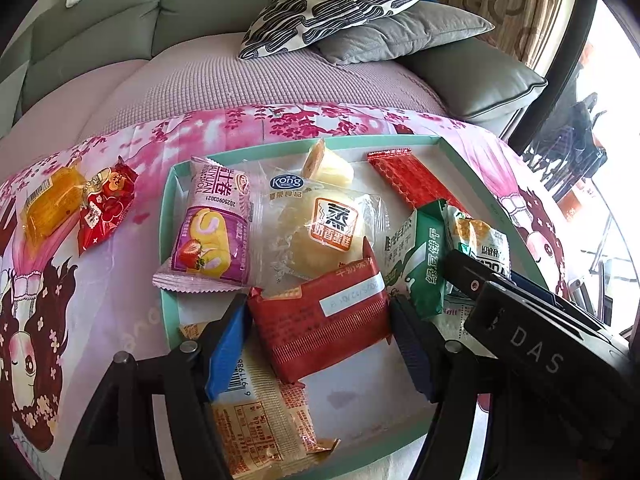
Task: Organize snacks
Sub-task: 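Carry both items into the teal tray and open both tools to release them, then move both open tools back toward the remaining packets beside the tray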
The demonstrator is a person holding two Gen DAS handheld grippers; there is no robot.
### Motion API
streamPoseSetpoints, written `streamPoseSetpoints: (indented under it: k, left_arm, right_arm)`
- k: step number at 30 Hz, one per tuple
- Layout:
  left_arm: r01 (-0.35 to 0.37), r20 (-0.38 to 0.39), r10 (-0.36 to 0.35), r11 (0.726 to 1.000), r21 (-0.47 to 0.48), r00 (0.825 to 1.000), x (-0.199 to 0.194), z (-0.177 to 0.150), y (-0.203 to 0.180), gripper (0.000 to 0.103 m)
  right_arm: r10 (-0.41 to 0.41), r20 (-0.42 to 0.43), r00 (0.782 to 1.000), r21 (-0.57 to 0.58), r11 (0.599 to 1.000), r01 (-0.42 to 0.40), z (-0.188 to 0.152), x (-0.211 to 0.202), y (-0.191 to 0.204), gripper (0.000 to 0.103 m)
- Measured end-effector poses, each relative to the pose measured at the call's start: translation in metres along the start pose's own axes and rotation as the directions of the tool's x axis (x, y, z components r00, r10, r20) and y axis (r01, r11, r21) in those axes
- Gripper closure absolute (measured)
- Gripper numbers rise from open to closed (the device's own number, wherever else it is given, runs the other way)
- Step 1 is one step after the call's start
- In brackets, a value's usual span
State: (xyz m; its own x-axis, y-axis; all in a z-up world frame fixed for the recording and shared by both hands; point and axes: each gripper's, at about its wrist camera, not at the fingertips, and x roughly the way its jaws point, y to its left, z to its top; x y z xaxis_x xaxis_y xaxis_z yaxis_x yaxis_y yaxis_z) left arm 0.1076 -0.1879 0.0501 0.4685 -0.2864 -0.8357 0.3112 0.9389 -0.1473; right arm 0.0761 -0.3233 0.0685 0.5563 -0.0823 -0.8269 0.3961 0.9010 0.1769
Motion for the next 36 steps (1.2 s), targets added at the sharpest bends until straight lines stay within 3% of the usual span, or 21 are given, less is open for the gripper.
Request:
streamPoseSetpoints:
  k: [11,21,27,36]
  left_arm:
    - [-0.003,0.005,0.003,1.0,0.021,1.0,-0.005,0.0,-0.002,0.027]
    - [-0.012,0.038,0.012,1.0,0.009,0.999,-0.023,0.005,0.007,0.027]
    - [-0.071,0.037,0.074,0.994,-0.082,0.997,-0.029,0.007,0.04,0.027]
    - [-0.163,0.008,0.17,0.955,-0.246,0.985,-0.034,0.003,0.093,0.027]
  right_arm:
    - [-0.017,0.002,1.0,0.017,1.0,0.017,0.0,-0.003,-0.003,0.027]
    - [-0.026,0.039,0.999,0.025,0.999,0.025,0.005,-0.017,-0.008,0.025]
    - [-0.026,0.042,0.999,0.023,0.999,0.025,0.006,-0.019,-0.008,0.026]
    - [0.013,0.046,0.999,-0.043,0.999,-0.011,0.003,-0.023,0.016,0.026]
